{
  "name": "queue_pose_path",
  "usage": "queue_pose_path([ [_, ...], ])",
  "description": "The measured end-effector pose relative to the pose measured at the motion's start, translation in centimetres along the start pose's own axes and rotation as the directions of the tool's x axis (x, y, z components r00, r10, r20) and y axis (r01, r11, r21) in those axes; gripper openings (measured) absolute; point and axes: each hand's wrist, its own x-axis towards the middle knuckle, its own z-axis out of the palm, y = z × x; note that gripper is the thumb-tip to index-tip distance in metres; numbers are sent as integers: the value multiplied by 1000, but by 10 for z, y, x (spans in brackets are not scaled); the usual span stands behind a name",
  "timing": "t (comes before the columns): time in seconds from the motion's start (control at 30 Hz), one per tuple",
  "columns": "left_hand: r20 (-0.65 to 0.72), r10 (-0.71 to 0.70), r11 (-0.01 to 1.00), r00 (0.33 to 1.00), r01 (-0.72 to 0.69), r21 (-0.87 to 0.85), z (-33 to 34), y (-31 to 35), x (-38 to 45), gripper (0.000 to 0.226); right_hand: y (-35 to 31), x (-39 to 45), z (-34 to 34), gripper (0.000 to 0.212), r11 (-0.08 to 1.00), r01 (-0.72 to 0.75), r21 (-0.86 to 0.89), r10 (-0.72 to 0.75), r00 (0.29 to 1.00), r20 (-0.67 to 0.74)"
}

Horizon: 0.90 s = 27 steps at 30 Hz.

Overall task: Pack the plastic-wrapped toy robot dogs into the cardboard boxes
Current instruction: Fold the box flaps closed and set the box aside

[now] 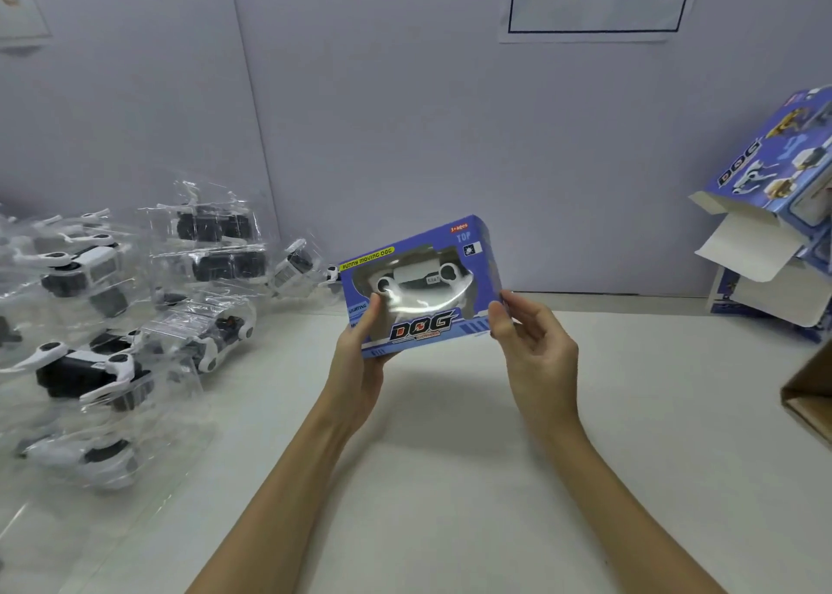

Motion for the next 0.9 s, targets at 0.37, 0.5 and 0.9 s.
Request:
queue_pose_path([
  [0.37,22,105,994,994,-105,-14,-11,2,8,48,22,9,-8,53,975,-223,-25,224,970,95],
  [0.5,37,137,987,990,-140,74,-5,-5,2,23,22,9,-11,52,973,-224,60,222,974,37],
  [0.9,-11,75,995,997,-74,73,-12,-3,4,41,21,15,-15,58,949,-316,10,312,940,140],
])
